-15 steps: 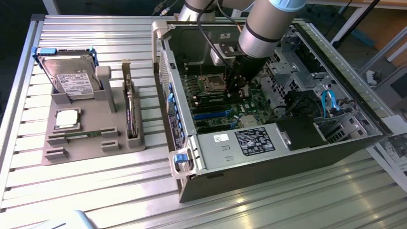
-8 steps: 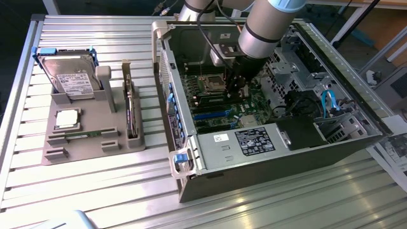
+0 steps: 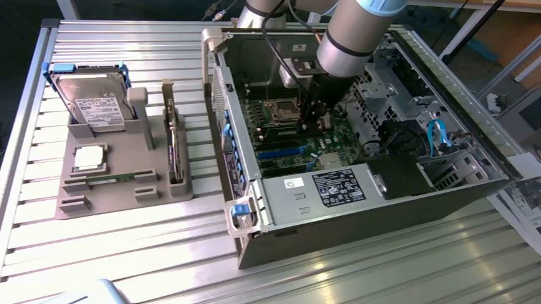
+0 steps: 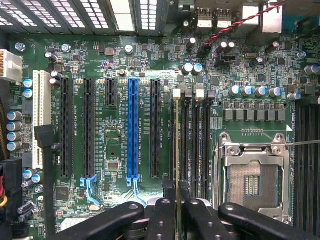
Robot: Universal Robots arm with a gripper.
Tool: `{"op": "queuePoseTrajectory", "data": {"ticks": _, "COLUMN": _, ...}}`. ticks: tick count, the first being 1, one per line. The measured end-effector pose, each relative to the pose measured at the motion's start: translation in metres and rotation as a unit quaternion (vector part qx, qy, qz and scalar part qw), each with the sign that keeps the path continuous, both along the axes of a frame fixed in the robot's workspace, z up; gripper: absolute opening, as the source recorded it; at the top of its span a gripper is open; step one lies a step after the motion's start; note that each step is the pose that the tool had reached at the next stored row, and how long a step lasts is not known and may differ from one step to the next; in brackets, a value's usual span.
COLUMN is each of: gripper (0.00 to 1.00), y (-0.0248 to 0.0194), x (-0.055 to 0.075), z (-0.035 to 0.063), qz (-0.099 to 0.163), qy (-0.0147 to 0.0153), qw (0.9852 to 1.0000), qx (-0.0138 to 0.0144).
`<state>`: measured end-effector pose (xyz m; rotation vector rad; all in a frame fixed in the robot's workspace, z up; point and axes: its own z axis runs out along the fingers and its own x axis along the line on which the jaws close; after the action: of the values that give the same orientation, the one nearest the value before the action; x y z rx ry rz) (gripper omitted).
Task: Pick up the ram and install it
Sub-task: 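Insert the ram into the slot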
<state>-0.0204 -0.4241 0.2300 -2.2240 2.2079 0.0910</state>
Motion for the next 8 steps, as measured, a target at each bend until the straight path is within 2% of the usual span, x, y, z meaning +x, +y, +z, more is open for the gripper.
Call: {"op": "queuePoseTrajectory", "data": {"ticks": 8, "gripper": 0.13, "y": -0.0001, "x": 0.0, "z": -0.0004, "qz": -0.007, "qy": 0.0001, "qw": 1.0, "qx": 0.0004}}
